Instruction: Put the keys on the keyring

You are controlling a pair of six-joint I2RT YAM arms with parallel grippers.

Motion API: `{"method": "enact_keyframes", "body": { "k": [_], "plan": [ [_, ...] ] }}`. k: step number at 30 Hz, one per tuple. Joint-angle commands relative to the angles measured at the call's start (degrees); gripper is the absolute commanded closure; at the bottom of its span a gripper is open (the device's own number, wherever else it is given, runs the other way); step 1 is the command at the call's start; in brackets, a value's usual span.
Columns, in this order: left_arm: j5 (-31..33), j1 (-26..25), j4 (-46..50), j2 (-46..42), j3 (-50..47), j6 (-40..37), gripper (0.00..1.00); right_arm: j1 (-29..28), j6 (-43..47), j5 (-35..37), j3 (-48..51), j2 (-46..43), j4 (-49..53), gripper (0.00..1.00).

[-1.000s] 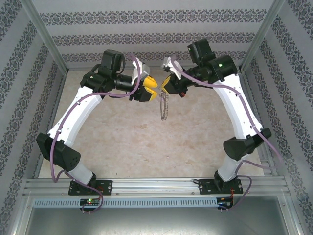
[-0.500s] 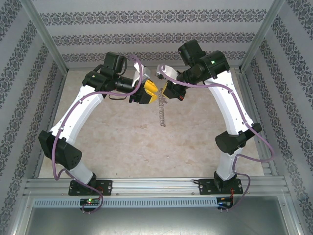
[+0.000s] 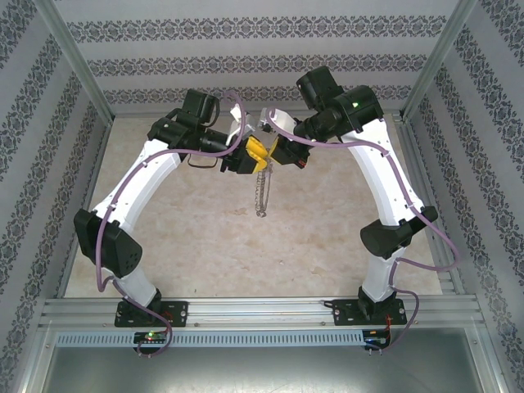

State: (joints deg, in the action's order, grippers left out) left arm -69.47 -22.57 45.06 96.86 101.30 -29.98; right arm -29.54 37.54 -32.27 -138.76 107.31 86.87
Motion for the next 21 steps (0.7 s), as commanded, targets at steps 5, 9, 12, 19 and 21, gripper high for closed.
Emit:
{"method": "enact_keyframes", "body": {
  "k": [5, 9, 12, 19, 21],
  "plan": [
    [-2.1, -0.9, -0.7, 0.2, 1.3, 0.4, 0.65, -0.9, 0.6, -1.8, 0.4, -1.9, -1.7, 1.00],
    [-2.1, -1.0, -1.2, -0.1, 1.1, 0.4, 0.75, -1.0, 0.7, -1.8, 0.7, -1.9, -1.9, 1.00],
    [-2.5, -1.0, -1.8, -0.1, 1.1, 0.7, 0.78, -1.0, 0.7, -1.8, 0.7, -1.8, -1.8, 1.00],
    [-3.7, -1.0, -2.4, -0.1, 1.1, 0.7, 0.91, -1.0, 0.8, -1.8, 0.6, -1.4, -1.8, 1.00],
    [-4.1, -1.0, -2.6, -0.1, 1.1, 0.8, 1.00, -1.0, 0.7, -1.7, 0.6, -1.4, -2.0, 1.00]
  ]
}}
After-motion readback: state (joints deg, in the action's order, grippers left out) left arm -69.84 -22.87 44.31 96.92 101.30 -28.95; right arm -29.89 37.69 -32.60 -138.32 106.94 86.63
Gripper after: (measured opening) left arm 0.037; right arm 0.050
